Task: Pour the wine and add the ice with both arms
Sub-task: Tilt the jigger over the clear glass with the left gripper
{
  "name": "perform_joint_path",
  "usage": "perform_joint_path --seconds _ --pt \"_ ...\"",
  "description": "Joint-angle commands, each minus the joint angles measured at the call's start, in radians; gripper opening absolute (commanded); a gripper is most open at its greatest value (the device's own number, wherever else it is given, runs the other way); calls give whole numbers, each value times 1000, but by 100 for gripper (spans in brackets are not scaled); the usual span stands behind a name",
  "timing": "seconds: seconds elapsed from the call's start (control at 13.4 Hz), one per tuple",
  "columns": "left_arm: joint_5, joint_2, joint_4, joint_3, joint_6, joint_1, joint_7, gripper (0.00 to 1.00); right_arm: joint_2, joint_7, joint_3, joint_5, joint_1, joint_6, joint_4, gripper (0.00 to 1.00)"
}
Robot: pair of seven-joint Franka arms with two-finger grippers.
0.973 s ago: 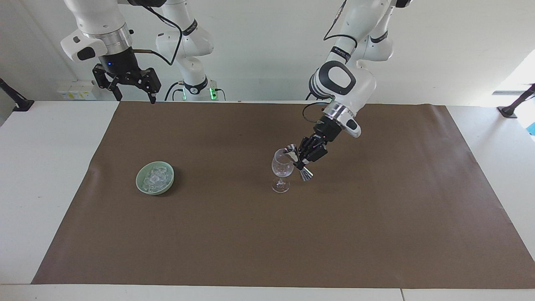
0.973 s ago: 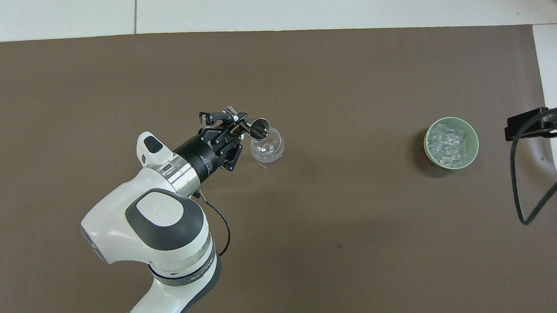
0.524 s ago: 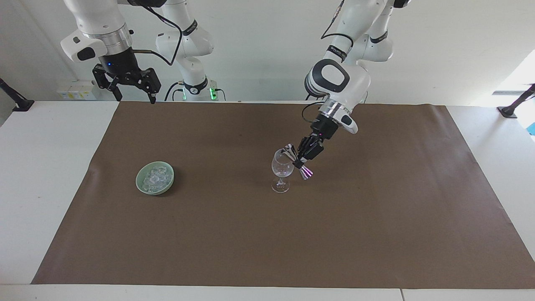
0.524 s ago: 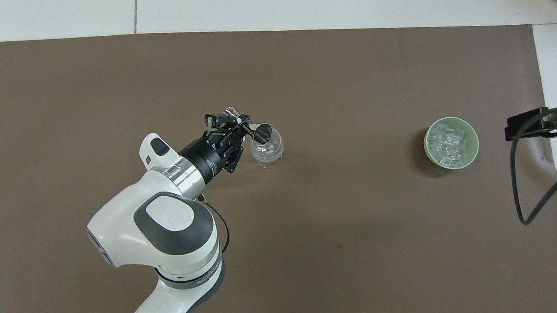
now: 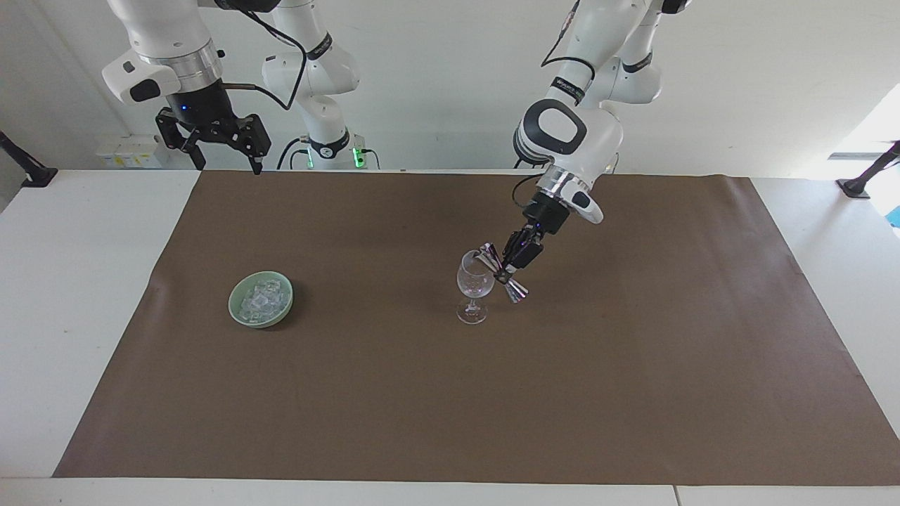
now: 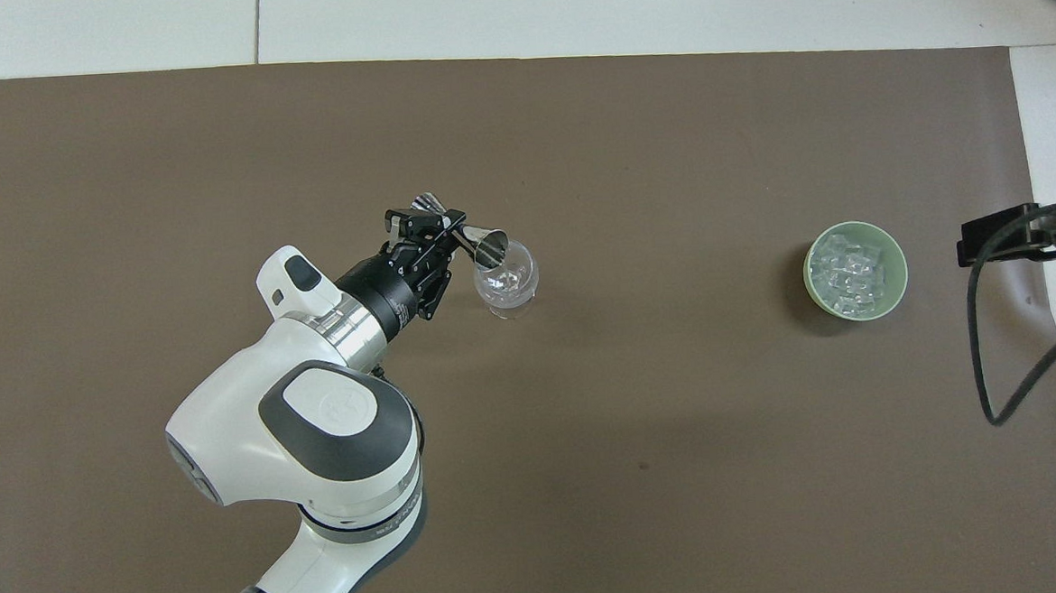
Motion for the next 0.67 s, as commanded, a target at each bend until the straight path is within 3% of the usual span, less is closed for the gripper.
perform_joint_path --seconds 0.0,0.6 --pt "19 27 36 10 45 -28 9 0 -16 -15 -4 18 0 -5 -15 100" --pt "72 40 49 10 100 -37 52 0 -16 -15 -4 18 0 -5 -15 100"
